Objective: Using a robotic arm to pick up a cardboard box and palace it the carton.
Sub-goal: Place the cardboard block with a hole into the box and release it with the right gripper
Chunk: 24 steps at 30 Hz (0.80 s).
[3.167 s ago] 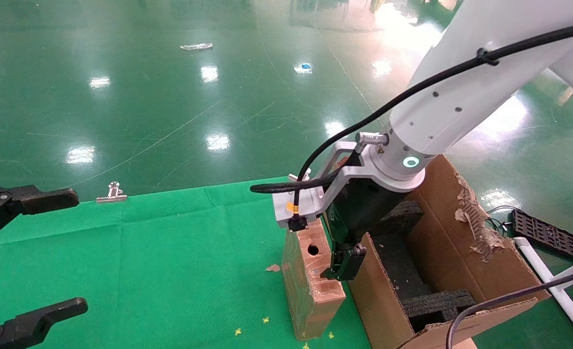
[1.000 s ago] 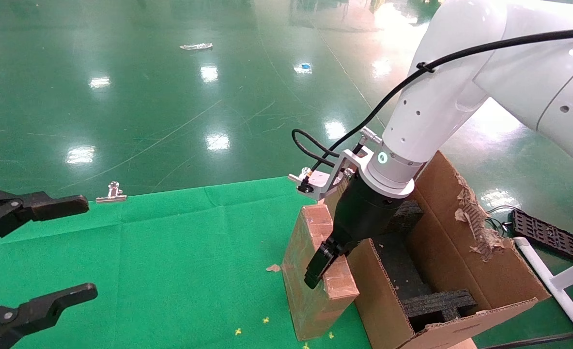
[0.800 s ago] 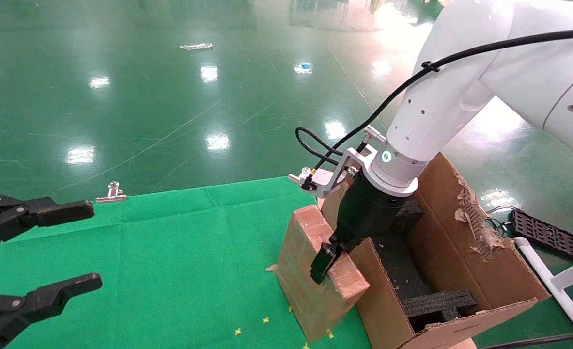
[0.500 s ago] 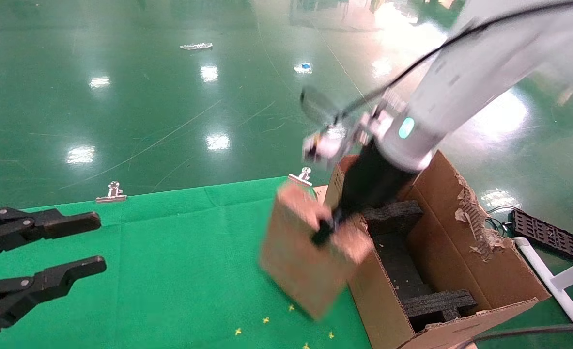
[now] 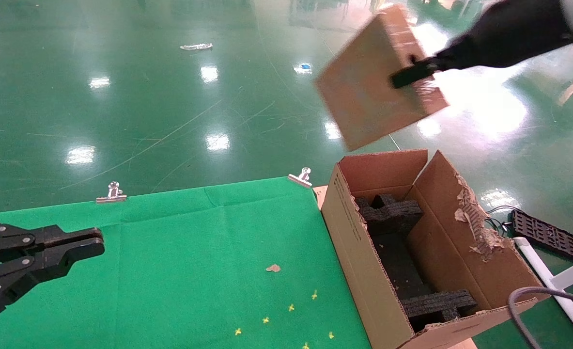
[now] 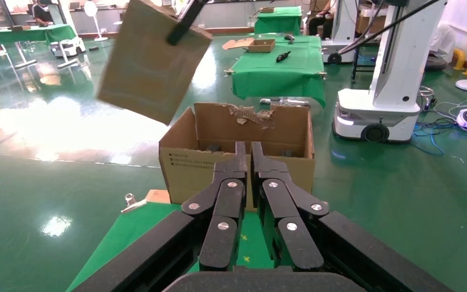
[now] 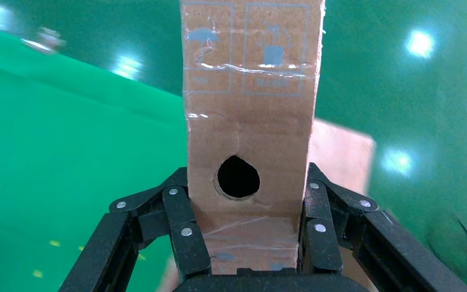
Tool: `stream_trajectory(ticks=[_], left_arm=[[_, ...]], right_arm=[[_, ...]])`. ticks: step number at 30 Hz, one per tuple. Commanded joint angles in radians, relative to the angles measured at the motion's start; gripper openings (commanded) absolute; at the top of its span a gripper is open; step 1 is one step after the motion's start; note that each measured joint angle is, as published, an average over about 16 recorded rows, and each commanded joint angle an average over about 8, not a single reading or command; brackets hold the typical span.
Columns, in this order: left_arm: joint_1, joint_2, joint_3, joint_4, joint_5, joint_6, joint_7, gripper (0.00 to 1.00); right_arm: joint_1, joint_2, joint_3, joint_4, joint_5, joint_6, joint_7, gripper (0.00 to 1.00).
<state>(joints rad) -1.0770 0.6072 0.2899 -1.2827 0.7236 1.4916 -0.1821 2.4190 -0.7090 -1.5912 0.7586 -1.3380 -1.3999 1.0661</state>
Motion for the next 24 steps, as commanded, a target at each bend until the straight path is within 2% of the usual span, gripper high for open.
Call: stream_trajectory(ticks=[1,7,15,16,24], left_arm=[[0.000,0.000,0.000,0.000,0.000,0.000,0.000,0.00],[0.000,0.000,0.001,0.000,0.000,0.000,0.000,0.01],[0.000,0.000,0.001,0.000,-0.001,0.000,0.001,0.98],[0.000,0.000,0.001,0.000,-0.001,0.000,0.001,1.00],[0.000,-0.001,0.002,0.000,-0.001,-0.001,0.001,1.00]], right_arm=[[0.029,0.020,-0.007,-0.026,-0.036,-0.001,-0.004,0.00],[0.004,0.049,-0.058,-0.096,-0.098,-0.055,0.015,0.00],[-0.110,0.046,-0.110,-0.200,-0.117,-0.084,0.060,0.00],[-0.123,0.040,-0.115,-0.213,-0.122,-0.081,0.063,0.00],[-0.202,-0.011,-0.147,-0.302,-0.157,-0.048,0.072,0.00]])
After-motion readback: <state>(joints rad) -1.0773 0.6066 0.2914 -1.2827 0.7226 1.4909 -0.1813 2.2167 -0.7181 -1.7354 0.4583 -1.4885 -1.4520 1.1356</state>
